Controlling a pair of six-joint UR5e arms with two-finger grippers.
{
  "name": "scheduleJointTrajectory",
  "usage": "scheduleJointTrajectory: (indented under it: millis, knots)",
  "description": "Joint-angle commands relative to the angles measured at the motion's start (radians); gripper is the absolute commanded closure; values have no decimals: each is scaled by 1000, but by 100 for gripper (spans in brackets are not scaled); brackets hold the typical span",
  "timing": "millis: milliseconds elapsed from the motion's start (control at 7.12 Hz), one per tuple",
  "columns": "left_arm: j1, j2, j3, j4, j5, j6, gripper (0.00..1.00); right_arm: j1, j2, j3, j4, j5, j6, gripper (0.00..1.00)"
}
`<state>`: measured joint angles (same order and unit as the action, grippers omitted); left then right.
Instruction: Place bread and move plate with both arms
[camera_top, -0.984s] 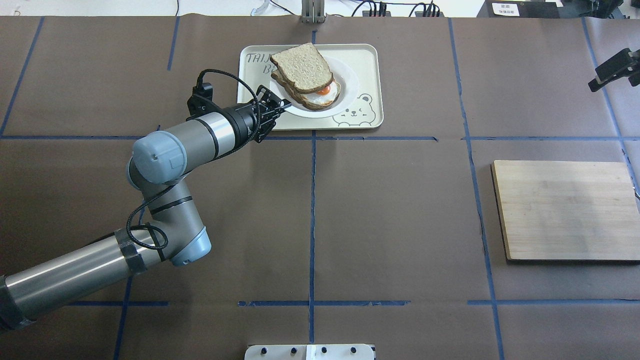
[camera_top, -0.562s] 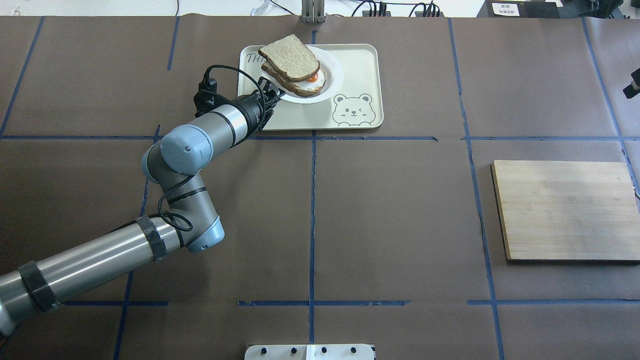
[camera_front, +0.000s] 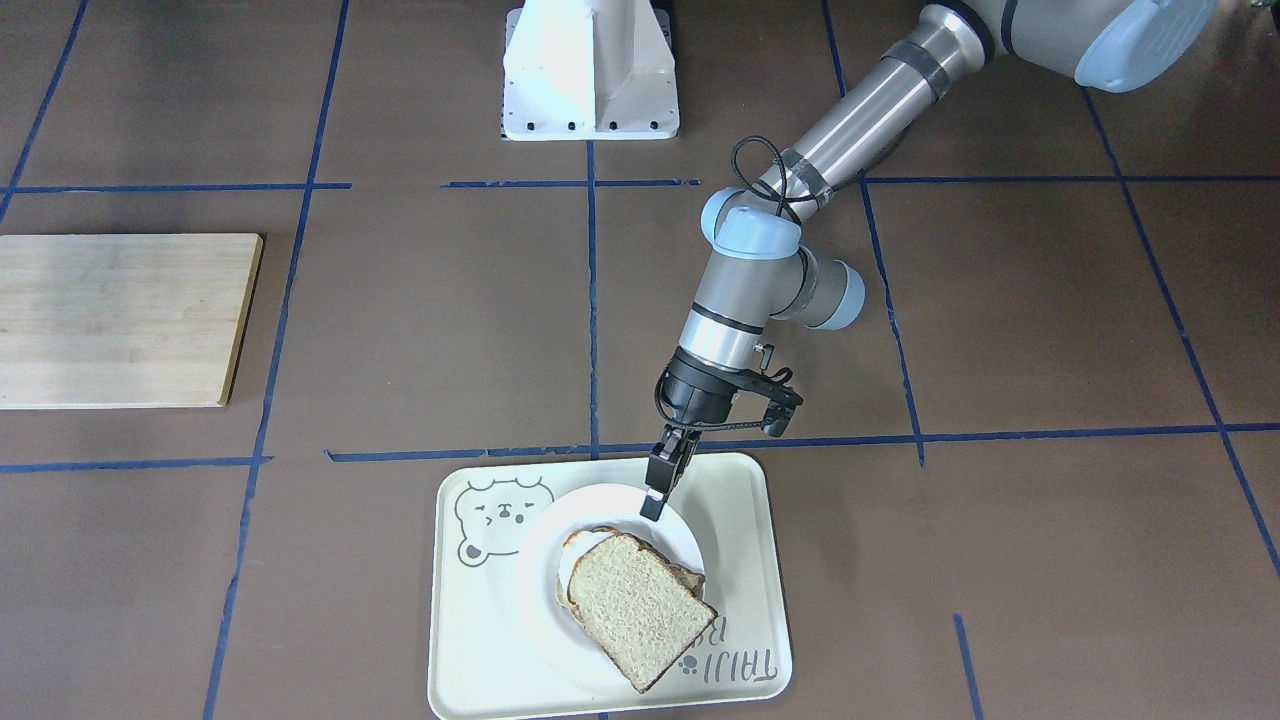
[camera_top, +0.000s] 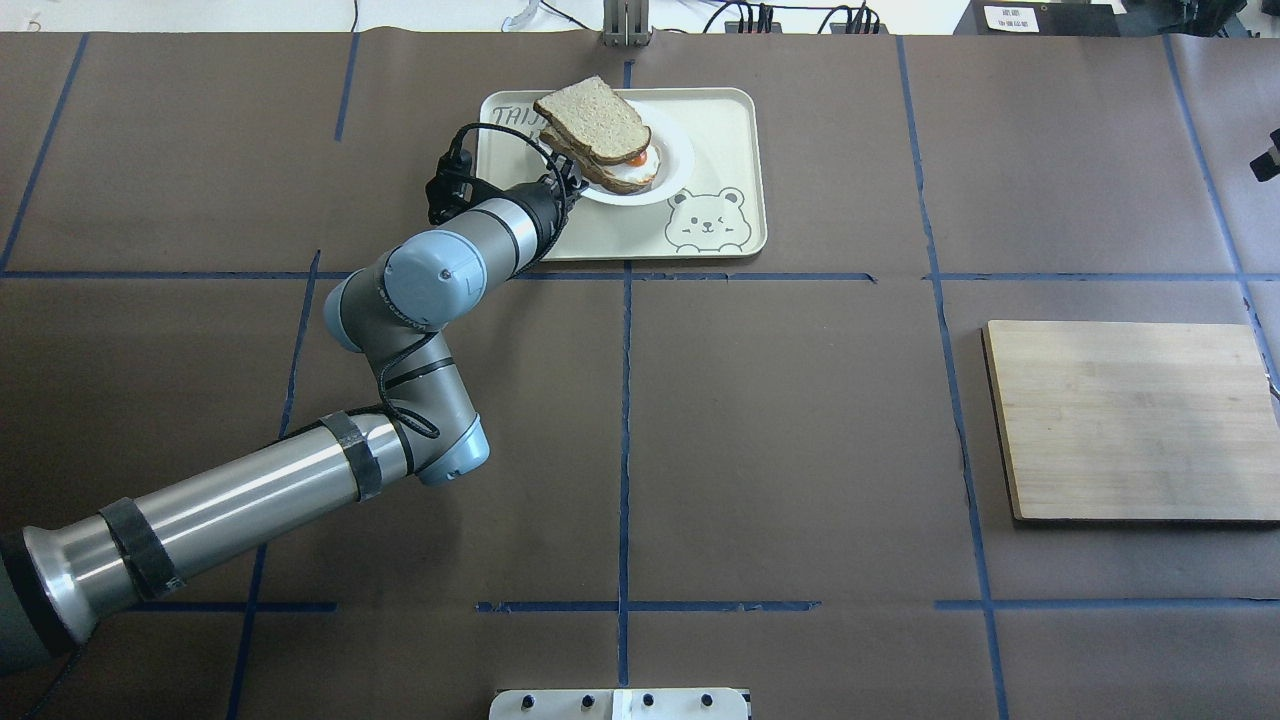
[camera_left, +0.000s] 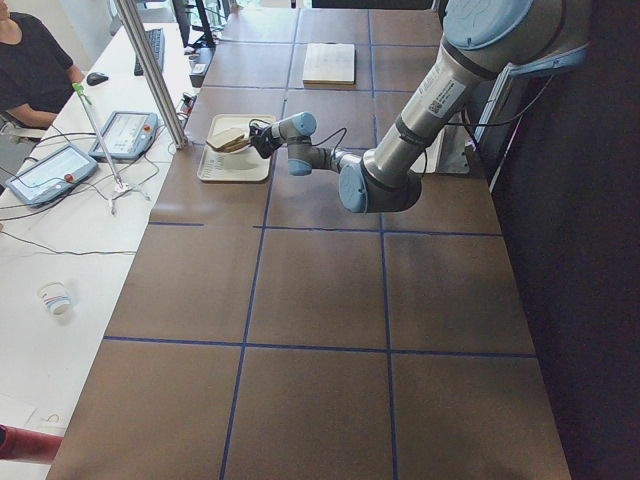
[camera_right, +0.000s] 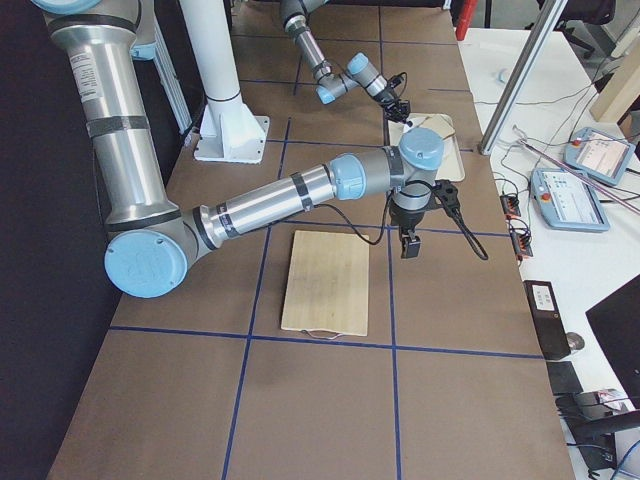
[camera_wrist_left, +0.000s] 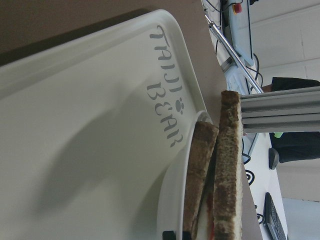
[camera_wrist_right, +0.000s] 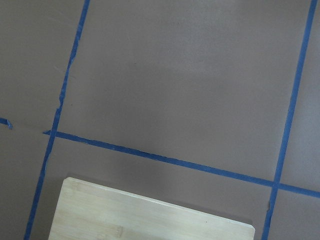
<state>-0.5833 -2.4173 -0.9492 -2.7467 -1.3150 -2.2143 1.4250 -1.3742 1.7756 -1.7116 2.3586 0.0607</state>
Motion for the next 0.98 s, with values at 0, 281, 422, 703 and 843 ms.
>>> scheduleJointTrajectory:
  millis: [0,281,422,703,843]
  knots:
    - [-3,-6,1,16,-6,136,0,0,-45,16,26,2,-1,0]
    - [-44,42,-194,321,-144,241,0,-3,-45,15,24,-4,18,0]
    - [-58,126,-385,516,-182,343,0,-3,-48,7,23,-2,18,0]
    - [-76,215,-654,840,-194,596,0,-3,-69,-16,24,-1,7,0]
    - [-105,301,-757,902,-231,724,0,-1,-109,-15,24,-2,5,0]
